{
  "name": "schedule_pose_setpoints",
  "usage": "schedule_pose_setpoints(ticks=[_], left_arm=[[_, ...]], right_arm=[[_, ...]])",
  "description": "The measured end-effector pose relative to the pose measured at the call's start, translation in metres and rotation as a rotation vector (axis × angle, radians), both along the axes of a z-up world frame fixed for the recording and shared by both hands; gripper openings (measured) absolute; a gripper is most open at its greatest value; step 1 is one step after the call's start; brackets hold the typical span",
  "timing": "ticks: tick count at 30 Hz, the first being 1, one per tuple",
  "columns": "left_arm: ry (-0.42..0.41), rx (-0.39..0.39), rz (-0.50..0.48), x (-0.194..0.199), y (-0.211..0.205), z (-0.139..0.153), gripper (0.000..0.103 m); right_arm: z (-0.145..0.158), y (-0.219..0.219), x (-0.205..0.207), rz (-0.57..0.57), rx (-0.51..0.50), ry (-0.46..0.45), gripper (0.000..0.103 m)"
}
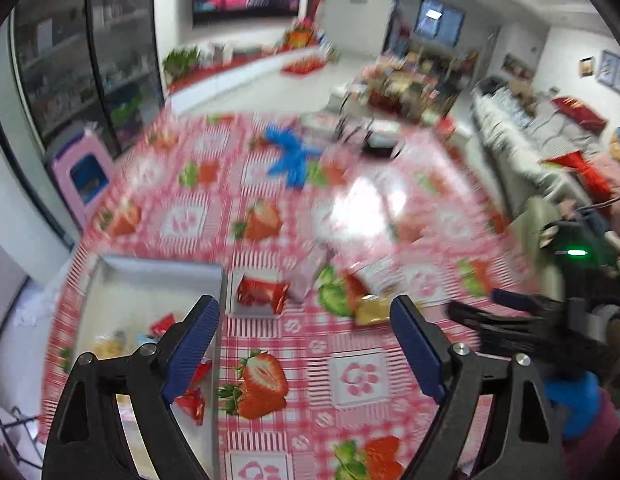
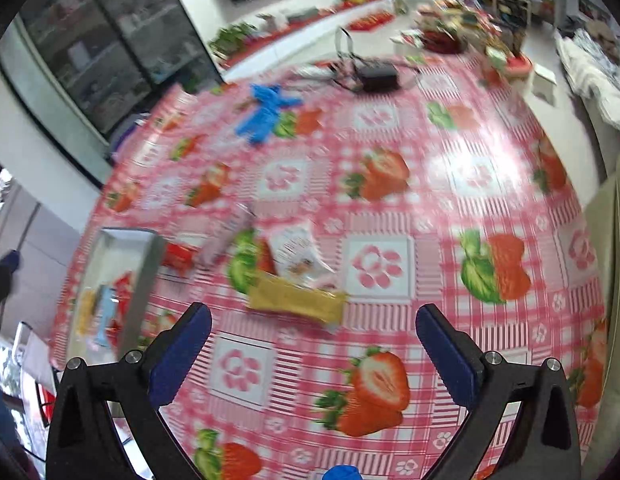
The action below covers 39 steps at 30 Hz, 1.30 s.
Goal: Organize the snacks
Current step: 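Move both grippers back toward the remaining snack pile, then grasp the red wafer packet with the left gripper while the right gripper grasps the gold bar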
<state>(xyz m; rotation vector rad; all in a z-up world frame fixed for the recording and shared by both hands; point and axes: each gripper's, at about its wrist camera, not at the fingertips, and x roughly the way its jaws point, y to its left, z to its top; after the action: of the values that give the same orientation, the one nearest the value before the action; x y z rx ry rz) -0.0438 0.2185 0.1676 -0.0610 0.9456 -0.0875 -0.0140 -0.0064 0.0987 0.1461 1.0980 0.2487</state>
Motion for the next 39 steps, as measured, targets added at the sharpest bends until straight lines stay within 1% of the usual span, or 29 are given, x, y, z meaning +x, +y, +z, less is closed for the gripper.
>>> schedule_pose_setpoints(ticks=[3,6,8,12,15,18,20,22,24,25,27,30,32,34,35,39], left_arm=[[0.028,0.028,0.019,0.021,-0.003,-0.042,0.09],[0.031,0.049,0.02,0.044,-0.005,-0.076,0.09],[0.039,0.064,0.012,0.055,-0.007,-0.092,0.09],[0.052,0.123,-0.003,0.075,-0.013,-0.121,0.09],[0.087,0.111,-0.002,0.086,-0.011,-0.138,0.09],[0.115,0.107,0.011,0.087,-0.009,-0.153,0.09],[0.161,0.049,0.011,0.085,-0.005,-0.164,0.09],[0.123,0.057,0.016,0.074,-0.007,-0.166,0.09],[0.11,0.075,-0.009,0.057,-0.017,-0.168,0.09],[0.103,0.07,-0.022,0.049,-0.022,-0.169,0.09],[0.088,0.076,-0.073,0.023,-0.037,-0.169,0.09],[0.089,0.074,-0.113,-0.005,-0.051,-0.166,0.09],[0.074,0.061,-0.093,-0.013,-0.048,-0.161,0.09],[0.036,0.069,-0.061,-0.015,-0.038,-0.151,0.09],[0.031,0.074,-0.052,-0.014,-0.034,-0.147,0.09],[0.042,0.071,-0.001,-0.002,-0.014,-0.139,0.09]], right_arm=[[-0.029,-0.001,0.008,-0.018,-0.022,0.054,0.103],[-0.052,0.003,0.018,-0.038,-0.06,0.076,0.103],[-0.059,0.006,0.024,-0.046,-0.084,0.073,0.103],[-0.073,0.014,0.04,-0.07,-0.139,0.05,0.103],[-0.083,0.018,0.052,-0.088,-0.155,0.041,0.103],[-0.093,0.025,0.058,-0.076,-0.188,0.046,0.103],[-0.1,0.03,0.057,-0.04,-0.219,0.048,0.103],[-0.102,0.033,0.052,-0.009,-0.246,0.03,0.103],[-0.102,0.032,0.043,0.015,-0.269,0.019,0.103],[-0.103,0.029,0.036,0.028,-0.274,0.012,0.103],[-0.104,0.02,0.02,0.044,-0.268,0.013,0.103],[-0.104,0.006,-0.001,0.057,-0.26,0.022,0.103],[-0.104,-0.005,-0.017,0.07,-0.254,0.014,0.103],[-0.103,-0.015,-0.03,0.072,-0.25,0.005,0.103],[-0.103,-0.019,-0.034,0.073,-0.247,-0.005,0.103],[-0.104,-0.019,-0.042,0.069,-0.241,-0.049,0.103]])
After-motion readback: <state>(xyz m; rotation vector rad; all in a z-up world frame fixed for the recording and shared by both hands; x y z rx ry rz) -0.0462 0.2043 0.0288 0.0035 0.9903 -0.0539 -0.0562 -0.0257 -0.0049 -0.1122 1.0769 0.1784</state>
